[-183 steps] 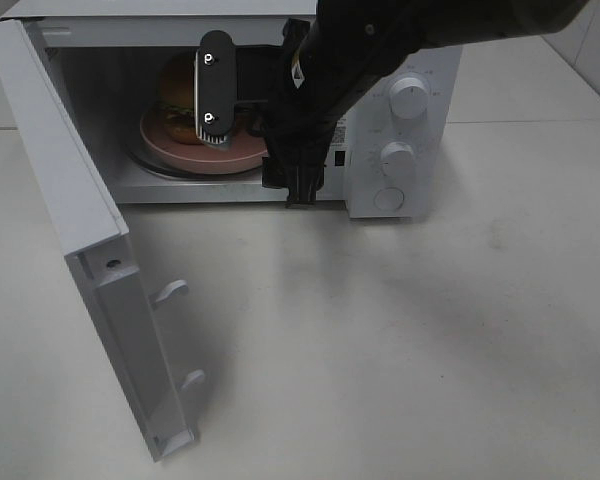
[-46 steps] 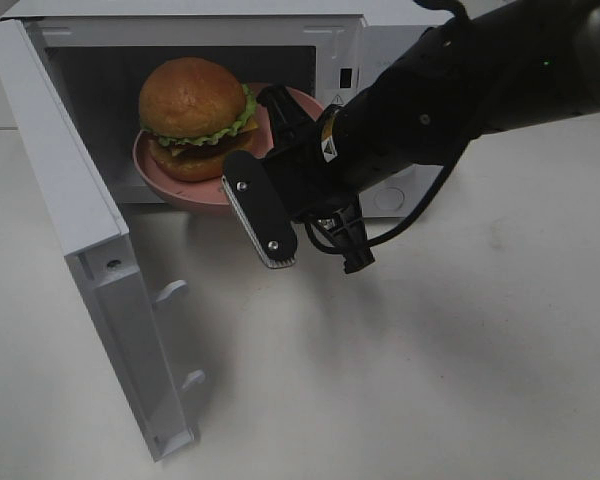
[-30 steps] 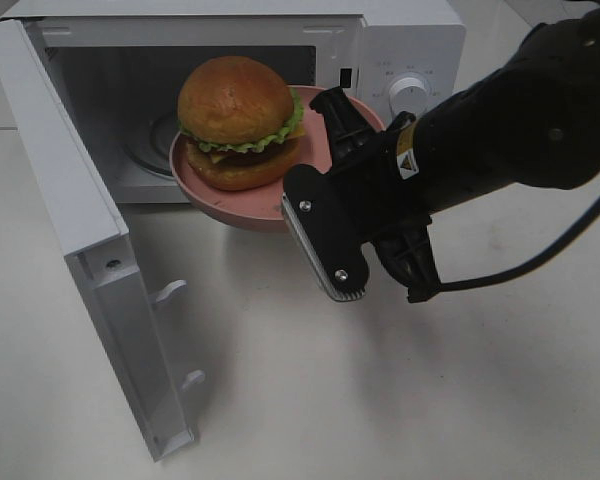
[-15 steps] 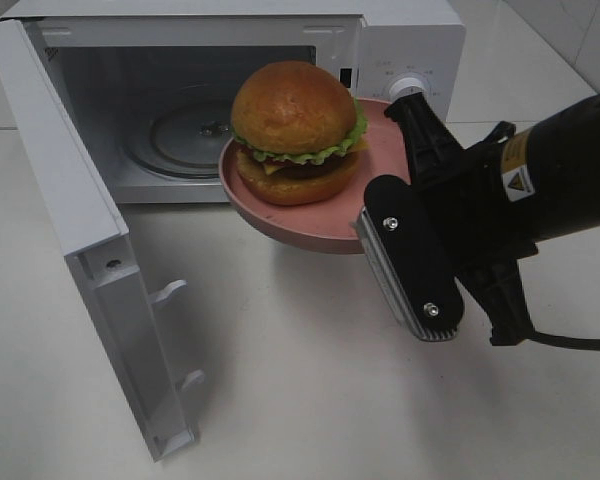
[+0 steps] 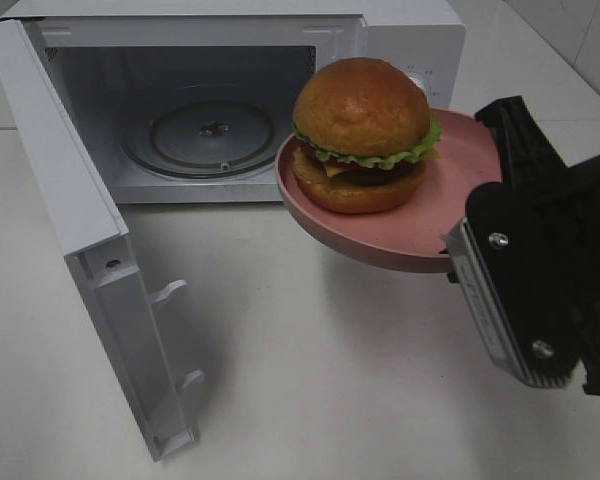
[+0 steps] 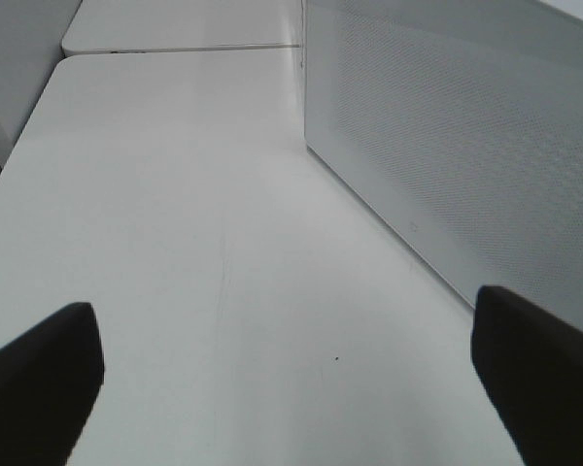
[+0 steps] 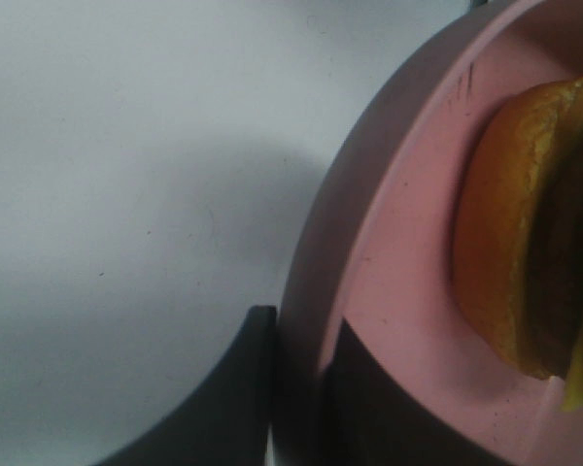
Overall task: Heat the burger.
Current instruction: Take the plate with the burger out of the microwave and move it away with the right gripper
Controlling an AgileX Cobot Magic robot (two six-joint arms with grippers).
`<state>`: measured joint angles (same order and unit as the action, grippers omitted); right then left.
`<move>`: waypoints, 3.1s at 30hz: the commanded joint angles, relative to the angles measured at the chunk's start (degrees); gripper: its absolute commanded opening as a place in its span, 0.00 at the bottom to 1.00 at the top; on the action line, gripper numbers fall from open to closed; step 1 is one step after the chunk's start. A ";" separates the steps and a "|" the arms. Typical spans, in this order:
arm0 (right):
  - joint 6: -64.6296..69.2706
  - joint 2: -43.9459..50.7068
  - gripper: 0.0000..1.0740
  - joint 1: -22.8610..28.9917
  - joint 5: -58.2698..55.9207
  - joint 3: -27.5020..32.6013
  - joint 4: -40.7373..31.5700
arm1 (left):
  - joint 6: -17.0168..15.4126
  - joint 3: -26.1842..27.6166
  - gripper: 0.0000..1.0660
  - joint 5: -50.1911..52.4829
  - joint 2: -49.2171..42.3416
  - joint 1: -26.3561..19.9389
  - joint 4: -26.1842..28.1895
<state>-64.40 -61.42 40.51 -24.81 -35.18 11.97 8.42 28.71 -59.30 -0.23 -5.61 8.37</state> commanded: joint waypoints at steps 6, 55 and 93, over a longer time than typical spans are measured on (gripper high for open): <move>0.57 10.89 0.00 -0.29 -3.38 2.98 2.06 | 0.11 -0.11 0.92 0.17 -1.38 -0.11 0.00; 63.14 17.82 0.00 -0.40 -31.00 8.65 33.29 | 0.11 -0.11 0.92 0.17 -1.38 -0.11 0.00; 109.66 -15.53 0.01 -0.40 -47.44 -10.83 35.58 | 0.11 -0.11 0.92 0.17 -1.38 -0.11 0.00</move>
<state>42.86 -75.69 40.34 -67.84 -44.35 43.60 8.42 28.71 -59.30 -0.23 -5.61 8.37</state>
